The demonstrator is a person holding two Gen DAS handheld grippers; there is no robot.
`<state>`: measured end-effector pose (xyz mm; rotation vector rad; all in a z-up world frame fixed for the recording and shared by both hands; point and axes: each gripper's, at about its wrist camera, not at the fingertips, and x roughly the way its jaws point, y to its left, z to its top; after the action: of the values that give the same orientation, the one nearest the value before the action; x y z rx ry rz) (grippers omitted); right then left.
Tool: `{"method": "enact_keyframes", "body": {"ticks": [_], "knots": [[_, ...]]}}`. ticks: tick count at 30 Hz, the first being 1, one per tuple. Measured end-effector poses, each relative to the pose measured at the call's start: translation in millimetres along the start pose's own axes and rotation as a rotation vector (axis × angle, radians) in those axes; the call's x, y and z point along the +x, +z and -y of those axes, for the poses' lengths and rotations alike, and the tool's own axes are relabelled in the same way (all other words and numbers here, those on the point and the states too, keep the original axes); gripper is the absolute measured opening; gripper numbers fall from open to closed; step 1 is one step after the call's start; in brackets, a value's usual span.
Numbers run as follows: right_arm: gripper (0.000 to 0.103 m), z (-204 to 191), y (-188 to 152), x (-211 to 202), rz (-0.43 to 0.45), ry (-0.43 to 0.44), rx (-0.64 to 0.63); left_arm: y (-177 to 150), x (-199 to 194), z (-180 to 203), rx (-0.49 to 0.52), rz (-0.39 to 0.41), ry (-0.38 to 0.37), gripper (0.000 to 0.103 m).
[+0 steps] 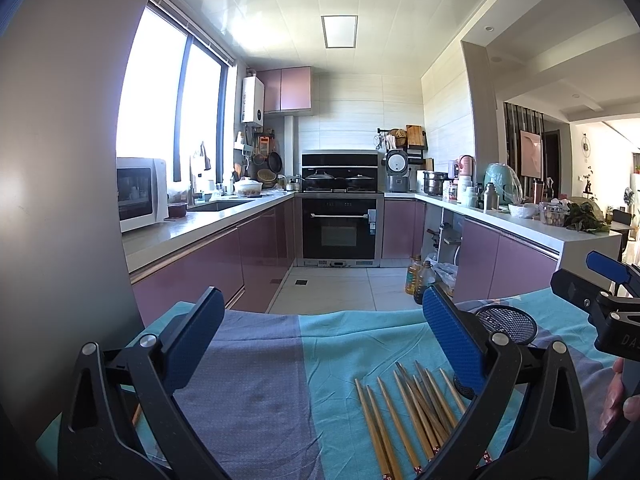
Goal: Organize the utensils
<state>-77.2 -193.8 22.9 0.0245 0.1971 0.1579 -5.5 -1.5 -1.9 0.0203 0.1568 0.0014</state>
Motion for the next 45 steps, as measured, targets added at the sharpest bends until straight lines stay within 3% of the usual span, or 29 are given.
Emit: {"method": "enact_keyframes", "body": {"ticks": [32,39,45], "knots": [[0.097,8,1,-1,-0.017,0.03,0.016,-3,1,1,0.009,-0.032,0.001,0.098],[0.097,0,-5,5,-0.102,0.113,-0.02,-5,6,2,0.031,-0.075,-0.003,0.098],[0.096,-19,-25,19,-0.261,0.192,-0.1,-16,26,-1,0.052,-0.204,-0.03,0.098]]}}
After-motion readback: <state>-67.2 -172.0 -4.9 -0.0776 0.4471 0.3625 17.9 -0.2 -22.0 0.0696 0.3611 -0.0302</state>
